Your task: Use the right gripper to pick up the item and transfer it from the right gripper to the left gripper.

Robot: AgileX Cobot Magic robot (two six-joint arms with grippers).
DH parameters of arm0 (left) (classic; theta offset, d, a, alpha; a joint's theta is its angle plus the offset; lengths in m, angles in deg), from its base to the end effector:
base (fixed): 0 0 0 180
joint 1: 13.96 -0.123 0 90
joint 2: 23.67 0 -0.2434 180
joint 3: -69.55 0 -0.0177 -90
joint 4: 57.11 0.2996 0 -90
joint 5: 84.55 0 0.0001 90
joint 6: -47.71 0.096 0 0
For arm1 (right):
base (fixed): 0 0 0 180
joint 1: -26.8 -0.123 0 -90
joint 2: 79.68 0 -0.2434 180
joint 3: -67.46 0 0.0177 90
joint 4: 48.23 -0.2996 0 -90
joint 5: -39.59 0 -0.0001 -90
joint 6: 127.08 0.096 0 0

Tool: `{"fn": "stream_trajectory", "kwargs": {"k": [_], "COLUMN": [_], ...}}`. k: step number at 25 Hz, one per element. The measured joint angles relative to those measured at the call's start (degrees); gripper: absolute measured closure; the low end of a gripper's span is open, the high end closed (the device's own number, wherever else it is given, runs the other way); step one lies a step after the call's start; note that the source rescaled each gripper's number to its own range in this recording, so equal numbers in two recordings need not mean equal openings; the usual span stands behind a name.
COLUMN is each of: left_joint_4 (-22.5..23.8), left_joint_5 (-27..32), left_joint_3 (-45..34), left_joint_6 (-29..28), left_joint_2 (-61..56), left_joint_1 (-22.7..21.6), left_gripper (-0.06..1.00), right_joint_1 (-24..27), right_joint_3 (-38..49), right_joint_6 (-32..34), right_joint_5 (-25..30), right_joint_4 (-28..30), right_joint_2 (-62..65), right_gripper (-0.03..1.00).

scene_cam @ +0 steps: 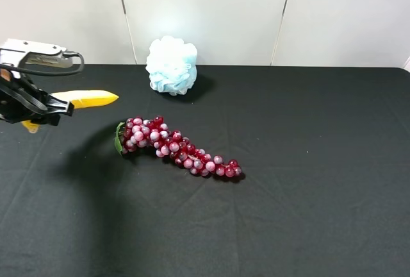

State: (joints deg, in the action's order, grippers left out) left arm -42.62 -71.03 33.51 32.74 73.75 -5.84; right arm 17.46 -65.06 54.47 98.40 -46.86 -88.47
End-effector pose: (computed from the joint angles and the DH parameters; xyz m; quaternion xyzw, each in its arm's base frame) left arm 0.3114 -0.0387 0.0911 0.0522 0.9559 0.0054 0.2888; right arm 0.0849 0.0120 0.3005 -0.0570 0.8418 0.0390 0.5354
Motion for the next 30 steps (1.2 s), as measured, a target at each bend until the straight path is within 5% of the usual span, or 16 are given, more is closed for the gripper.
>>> {"fn": "stream_trajectory", "kwargs": {"k": [16,17,20,22,25,30], "left_joint_4": [0.4,0.5,0.4,0.4,0.4,0.4], "left_joint_5": [-2.1,-2.1,-2.6,-3.0,-3.2,-3.2], "left_joint_3": [0.0,0.0,0.0,0.0,0.0,0.0], "left_joint_6": [0.0,0.0,-0.6,-1.0,-1.2,-1.2], "left_joint_2": [2.9,2.9,2.9,2.9,2.9,2.9], "left_joint_1": [0.0,0.0,0.0,0.0,0.0,0.0], "left_gripper": [0.93,0.86,0.34,0.11,-0.01,-0.05], "right_joint_1": [0.0,0.0,0.0,0.0,0.0,0.0], "right_joint_3": [0.0,0.0,0.0,0.0,0.0,0.0], "right_joint_6": [0.1,0.1,0.1,0.1,0.1,0.1], "right_joint_5": [0.0,0.0,0.0,0.0,0.0,0.0], "right_joint_4": [0.0,0.0,0.0,0.0,0.0,0.0], "right_joint_2": [0.0,0.0,0.0,0.0,0.0,0.0], "right_gripper": [-0.03,-0.03,-0.03,-0.03,-0.03,-0.03]}}
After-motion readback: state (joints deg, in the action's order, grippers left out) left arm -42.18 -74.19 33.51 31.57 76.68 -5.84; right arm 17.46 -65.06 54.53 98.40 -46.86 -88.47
